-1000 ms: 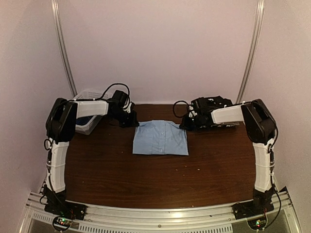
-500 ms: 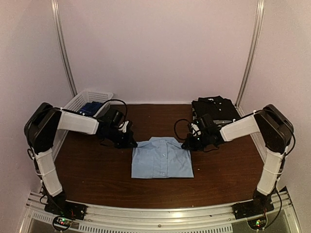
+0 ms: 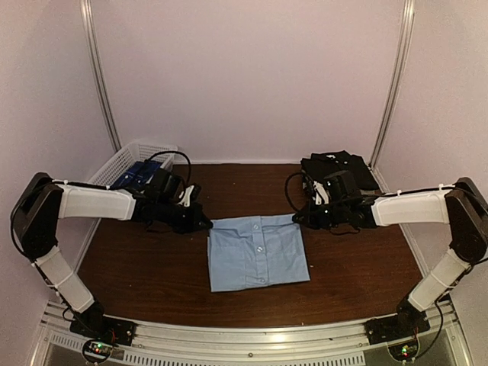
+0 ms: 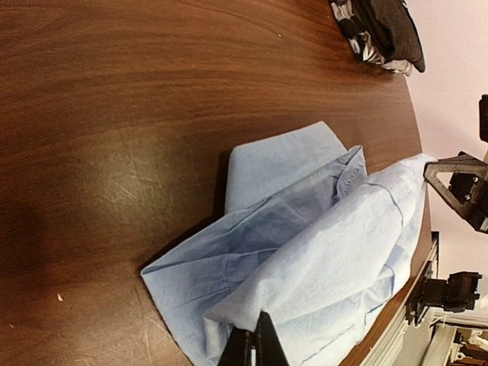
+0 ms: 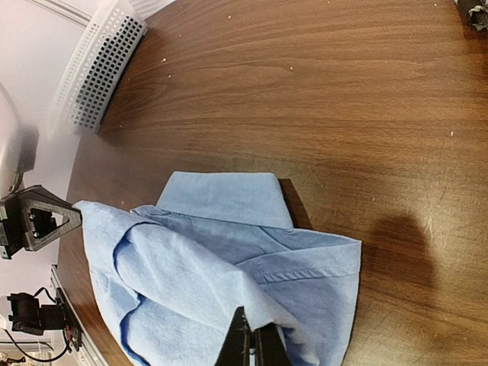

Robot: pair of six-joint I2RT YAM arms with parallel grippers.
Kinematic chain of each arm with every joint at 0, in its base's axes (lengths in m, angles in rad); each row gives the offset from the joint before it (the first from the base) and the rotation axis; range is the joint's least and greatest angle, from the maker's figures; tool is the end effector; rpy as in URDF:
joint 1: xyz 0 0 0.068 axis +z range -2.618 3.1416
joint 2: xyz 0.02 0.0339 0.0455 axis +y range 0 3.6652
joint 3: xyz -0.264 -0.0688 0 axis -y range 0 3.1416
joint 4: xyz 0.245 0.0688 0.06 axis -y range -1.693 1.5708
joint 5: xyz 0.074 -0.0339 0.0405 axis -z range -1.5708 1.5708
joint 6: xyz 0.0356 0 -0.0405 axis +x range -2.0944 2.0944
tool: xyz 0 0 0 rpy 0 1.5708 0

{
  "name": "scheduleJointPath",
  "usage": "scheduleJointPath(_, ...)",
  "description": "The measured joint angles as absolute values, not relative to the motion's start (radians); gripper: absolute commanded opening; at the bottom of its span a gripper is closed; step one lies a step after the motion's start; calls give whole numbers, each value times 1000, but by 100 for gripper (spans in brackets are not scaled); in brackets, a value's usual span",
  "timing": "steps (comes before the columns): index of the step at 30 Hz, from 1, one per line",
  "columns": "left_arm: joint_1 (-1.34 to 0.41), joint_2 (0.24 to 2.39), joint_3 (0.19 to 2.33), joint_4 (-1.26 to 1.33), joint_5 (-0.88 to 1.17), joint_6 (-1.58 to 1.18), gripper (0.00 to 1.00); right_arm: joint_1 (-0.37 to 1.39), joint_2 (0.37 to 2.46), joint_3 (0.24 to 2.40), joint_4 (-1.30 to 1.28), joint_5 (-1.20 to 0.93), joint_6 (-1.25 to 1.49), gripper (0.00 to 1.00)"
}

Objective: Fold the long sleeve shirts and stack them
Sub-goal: Fold the 2/3-rectangle-folded shirt at the center of the board.

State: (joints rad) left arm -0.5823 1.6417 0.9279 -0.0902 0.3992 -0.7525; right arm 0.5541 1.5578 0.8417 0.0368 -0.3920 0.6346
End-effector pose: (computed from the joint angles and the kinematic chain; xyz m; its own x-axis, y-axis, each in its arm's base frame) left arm 0.2741 -0.1970 0.1849 -0.9393 -0.1355 -0.3152 0.1232 0.7242 -0.6785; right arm 0.2683 0.1820 0.1948 -0.8684 0.1070 -0.4842 -0.2784 0.7029 0.6545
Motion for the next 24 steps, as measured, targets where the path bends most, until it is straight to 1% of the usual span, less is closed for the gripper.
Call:
scheduleJointPath(8, -562, 1690, 999, -101, 379, -757, 0, 523, 1670, 927, 34, -385, 625, 0)
scheduleJointPath(9, -561, 1690, 1001, -102, 377, -758, 0, 521, 1678, 937, 34, -385, 623, 3)
scheduleJointPath(12, -559, 1689, 1000, -107, 364, -762, 0, 519, 1696, 969, 33, -384, 613, 21)
scheduleJointPath(13, -558, 1687, 998, -108, 356, -763, 0, 518, 1700, 977, 31, -383, 614, 25)
scheduleJointPath(14, -556, 1685, 993, -114, 345, -765, 3, 516, 1703, 984, 30, -377, 608, 28)
scheduleJointPath(16, -547, 1682, 978, -132, 318, -770, 26, 507, 1707, 995, 26, -368, 603, 36)
scheduleJointPath(18, -533, 1681, 958, -143, 288, -774, 34, 503, 1708, 999, 22, -359, 599, 41)
scheduleJointPath(19, -526, 1681, 950, -150, 278, -776, 41, 501, 1708, 1002, 15, -355, 595, 42)
scheduleJointPath(20, -518, 1681, 941, -154, 264, -780, 53, 501, 1708, 1005, 9, -350, 595, 42)
scheduleJointPath(21, -509, 1681, 932, -160, 251, -781, 63, 503, 1708, 1011, -1, -344, 589, 42)
scheduleJointPath(22, -504, 1681, 925, -165, 237, -783, 68, 506, 1708, 1015, -9, -338, 584, 42)
scheduleJointPath(24, -497, 1678, 919, -182, 213, -787, 70, 519, 1708, 1025, -21, -330, 575, 42)
